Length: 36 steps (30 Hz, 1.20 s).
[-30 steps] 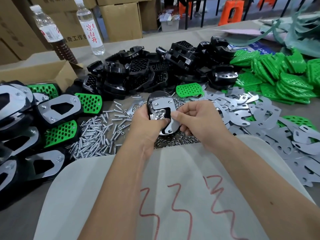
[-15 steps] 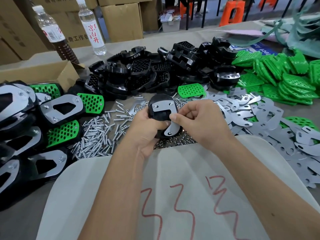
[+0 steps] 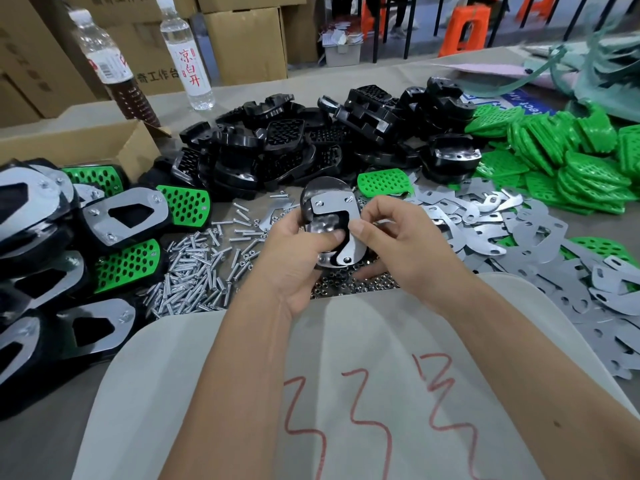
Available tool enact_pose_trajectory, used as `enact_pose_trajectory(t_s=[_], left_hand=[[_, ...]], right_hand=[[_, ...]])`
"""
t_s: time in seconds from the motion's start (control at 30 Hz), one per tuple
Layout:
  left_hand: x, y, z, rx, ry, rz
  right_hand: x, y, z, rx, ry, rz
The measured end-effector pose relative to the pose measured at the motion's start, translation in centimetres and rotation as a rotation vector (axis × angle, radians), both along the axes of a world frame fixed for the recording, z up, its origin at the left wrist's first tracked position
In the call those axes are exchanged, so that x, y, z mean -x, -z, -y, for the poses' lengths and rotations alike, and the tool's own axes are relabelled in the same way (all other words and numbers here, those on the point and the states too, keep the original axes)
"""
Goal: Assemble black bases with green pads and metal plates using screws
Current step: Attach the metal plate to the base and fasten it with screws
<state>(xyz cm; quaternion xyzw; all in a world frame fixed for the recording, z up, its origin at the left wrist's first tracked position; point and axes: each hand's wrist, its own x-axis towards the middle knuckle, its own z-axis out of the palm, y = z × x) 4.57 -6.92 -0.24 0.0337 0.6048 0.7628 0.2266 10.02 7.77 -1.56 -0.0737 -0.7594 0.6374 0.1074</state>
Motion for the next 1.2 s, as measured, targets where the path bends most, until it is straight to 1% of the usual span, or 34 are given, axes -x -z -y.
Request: enact_pose_trajectory(t_s=[0.1,0.2,0.23,0.3,0.4,0.5,0.87,1.07,1.2], left_hand=[[0.0,0.1,0.0,0.076,-0.013,-0.09],[0.0,0.1,-0.1,0.276,-0.025,-0.314],[-0.1,0.1,-0.1,0.31,-0.011,-0.351],[-0.1,0.1,-0.1,0.275,0.019,-0.315],[-0.1,0.2,0.1,0.24,0.028,-0.253],[-0.1,0.1,0.2,0.244,0.058,-0.213],[0.0,0.4,0.4,0.33,0.107,-0.255],[-0.4,0.6,-0.3,0.267,0.071,-0.251],[-0.2,0.5,-0.3,0.255,0.072,-0.211]], right_hand=[[0.0,-0.1,0.0,0.042,0.002,-0.035],[0.0,-0.1,-0.2,0.099,0.037,-0.075],[0.0,-0.1,-0.2,0.122,0.057,-0.083],[0.1,0.0,-0.3,0.149,0.095,-0.087],[0.1,0.0,-0.1,0.128,0.12,-0.081],[0.1,0.0,0.3,0.126,0.139,-0.058],[0.1,0.2,1.0,0.178,0.216,-0.008],[0.1,-0.1,1.0,0.208,0.244,-0.031],[0.2,0.1,1.1,0.177,0.267,-0.034]])
